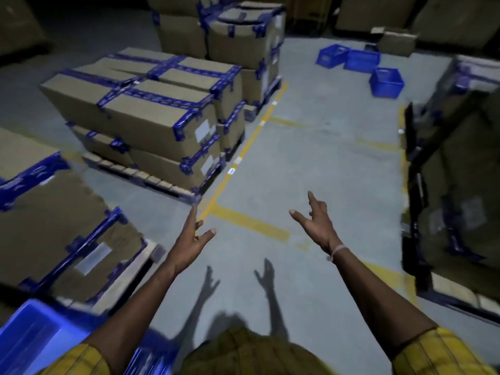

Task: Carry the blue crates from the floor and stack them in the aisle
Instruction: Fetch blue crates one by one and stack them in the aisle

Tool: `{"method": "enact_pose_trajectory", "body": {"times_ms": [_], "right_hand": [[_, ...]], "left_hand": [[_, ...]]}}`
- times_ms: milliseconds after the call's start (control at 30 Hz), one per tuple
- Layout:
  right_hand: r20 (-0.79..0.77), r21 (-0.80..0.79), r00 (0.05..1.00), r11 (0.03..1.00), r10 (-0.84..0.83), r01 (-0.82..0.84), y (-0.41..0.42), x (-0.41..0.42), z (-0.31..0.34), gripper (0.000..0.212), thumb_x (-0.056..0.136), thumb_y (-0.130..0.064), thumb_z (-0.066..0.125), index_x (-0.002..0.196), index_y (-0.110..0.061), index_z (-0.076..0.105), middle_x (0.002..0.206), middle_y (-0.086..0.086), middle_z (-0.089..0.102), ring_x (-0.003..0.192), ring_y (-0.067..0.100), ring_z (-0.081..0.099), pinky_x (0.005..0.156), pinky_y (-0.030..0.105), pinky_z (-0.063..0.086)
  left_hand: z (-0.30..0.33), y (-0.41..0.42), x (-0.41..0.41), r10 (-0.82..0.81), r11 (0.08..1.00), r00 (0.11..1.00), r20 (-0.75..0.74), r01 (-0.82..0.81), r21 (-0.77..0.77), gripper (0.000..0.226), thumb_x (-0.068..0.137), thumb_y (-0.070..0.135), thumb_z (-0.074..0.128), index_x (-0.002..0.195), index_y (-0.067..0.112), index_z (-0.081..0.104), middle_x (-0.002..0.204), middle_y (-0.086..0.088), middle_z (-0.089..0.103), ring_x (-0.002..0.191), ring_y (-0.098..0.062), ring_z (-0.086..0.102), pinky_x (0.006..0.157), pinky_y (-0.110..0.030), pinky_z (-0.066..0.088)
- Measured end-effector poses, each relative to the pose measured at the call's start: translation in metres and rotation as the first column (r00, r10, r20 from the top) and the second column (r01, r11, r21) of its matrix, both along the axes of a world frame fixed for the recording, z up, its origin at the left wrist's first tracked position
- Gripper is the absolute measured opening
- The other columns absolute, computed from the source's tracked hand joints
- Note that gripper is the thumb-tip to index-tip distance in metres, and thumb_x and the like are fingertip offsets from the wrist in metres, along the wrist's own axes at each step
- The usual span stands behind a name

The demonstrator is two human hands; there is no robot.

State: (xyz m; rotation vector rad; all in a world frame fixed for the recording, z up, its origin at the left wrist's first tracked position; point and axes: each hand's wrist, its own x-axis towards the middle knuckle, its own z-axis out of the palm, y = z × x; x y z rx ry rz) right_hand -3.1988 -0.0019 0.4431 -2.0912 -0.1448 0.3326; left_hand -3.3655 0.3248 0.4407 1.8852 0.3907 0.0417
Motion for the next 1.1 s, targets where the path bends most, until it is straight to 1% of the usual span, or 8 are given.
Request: {"method": "enact_pose_trajectory", "body": {"times_ms": [167, 333, 500, 567, 633, 800, 933, 1100], "right_hand": [[-0.018, -0.009, 0.993, 0.993, -0.120, 0.120, -0.042, 0.064, 0.006, 0.113, 0.060, -0.092, 0.056, 0.155, -0.042, 0.020, 0.150, -0.006, 0.029, 0.142, 0.025, 0.037, 0.114, 0.050, 0.036], [-0.024, -0.013, 0.977, 0.977, -0.211, 0.211, -0.059, 0.140, 0.004, 0.100, 0.072, -0.078, 0.062, 0.155, -0.041, 0.020, 0.150, -0.009, 0.030, 0.141, 0.023, 0.038, 0.114, 0.049, 0.037], [-0.032, -0.033, 0.958, 0.958, -0.286, 0.285, -0.060, 0.240, -0.006, 0.095, 0.077, -0.072, 0.064, 0.156, -0.039, 0.022, 0.150, -0.007, 0.030, 0.140, 0.023, 0.039, 0.113, 0.048, 0.037], [-0.044, -0.021, 0.943, 0.944, -0.330, 0.330, -0.056, 0.282, -0.008, 0.093, 0.080, -0.068, 0.065, 0.156, -0.037, 0.022, 0.150, -0.007, 0.030, 0.137, 0.024, 0.041, 0.112, 0.046, 0.039], [-0.068, -0.010, 0.931, 0.933, -0.359, 0.359, -0.051, 0.319, -0.003, 0.091, 0.083, -0.064, 0.066, 0.157, -0.035, 0.022, 0.150, -0.006, 0.030, 0.134, 0.025, 0.044, 0.108, 0.042, 0.041], [-0.076, 0.034, 0.892, 0.892, -0.446, 0.450, -0.046, 0.414, 0.008, 0.086, 0.088, -0.057, 0.066, 0.158, -0.033, 0.022, 0.154, -0.008, 0.028, 0.134, 0.026, 0.045, 0.100, 0.035, 0.041], [-0.073, 0.068, 0.857, 0.855, -0.510, 0.514, -0.056, 0.481, 0.003, 0.086, 0.087, -0.058, 0.067, 0.157, -0.035, 0.023, 0.149, -0.009, 0.031, 0.132, 0.023, 0.046, 0.099, 0.034, 0.042], [-0.107, 0.066, 0.822, 0.821, -0.560, 0.568, -0.088, 0.582, -0.019, 0.088, 0.085, -0.060, 0.067, 0.157, -0.033, 0.023, 0.150, -0.006, 0.030, 0.131, 0.026, 0.047, 0.097, 0.034, 0.042]], "left_hand": [[0.001, -0.027, 0.096, -0.121, 0.993, 0.993, 0.015, 0.121, 0.001, 0.089, 0.097, 0.037, 0.065, 0.158, 0.048, 0.002, 0.166, 0.025, 0.011, 0.144, -0.003, 0.036, 0.107, -0.032, 0.043], [-0.006, -0.030, 0.206, -0.219, 0.976, 0.976, 0.002, 0.219, -0.005, 0.089, 0.097, 0.039, 0.065, 0.157, 0.052, 0.001, 0.167, 0.012, 0.021, 0.144, 0.000, 0.036, 0.105, -0.034, 0.044], [-0.018, -0.024, 0.338, -0.285, 0.958, 0.957, 0.047, 0.286, -0.016, 0.087, 0.097, 0.044, 0.063, 0.155, 0.056, -0.001, 0.163, 0.032, 0.009, 0.143, 0.001, 0.036, 0.109, -0.038, 0.042], [-0.022, -0.020, 0.392, -0.296, 0.954, 0.955, 0.038, 0.297, -0.032, 0.086, 0.097, 0.044, 0.063, 0.156, 0.053, 0.002, 0.158, 0.036, 0.012, 0.143, 0.000, 0.037, 0.110, -0.041, 0.042], [-0.020, -0.015, 0.444, -0.313, 0.948, 0.950, 0.008, 0.313, -0.057, 0.084, 0.095, 0.045, 0.064, 0.158, 0.049, 0.009, 0.157, 0.031, 0.019, 0.142, -0.002, 0.039, 0.111, -0.044, 0.044], [-0.008, -0.003, 0.579, -0.423, 0.906, 0.906, 0.014, 0.423, 0.008, 0.076, 0.097, 0.040, 0.065, 0.157, 0.045, 0.019, 0.163, 0.016, 0.024, 0.142, -0.007, 0.041, 0.106, -0.044, 0.048], [-0.003, -0.011, 0.676, -0.470, 0.882, 0.882, 0.032, 0.468, 0.060, 0.082, 0.091, 0.053, 0.065, 0.158, 0.043, 0.018, 0.162, 0.018, 0.024, 0.139, -0.004, 0.044, 0.103, -0.041, 0.050], [-0.019, -0.041, 0.792, -0.499, 0.865, 0.867, 0.006, 0.497, 0.070, 0.079, 0.095, 0.045, 0.065, 0.157, 0.043, 0.018, 0.155, 0.021, 0.024, 0.137, -0.003, 0.045, 0.103, -0.040, 0.050]]}}
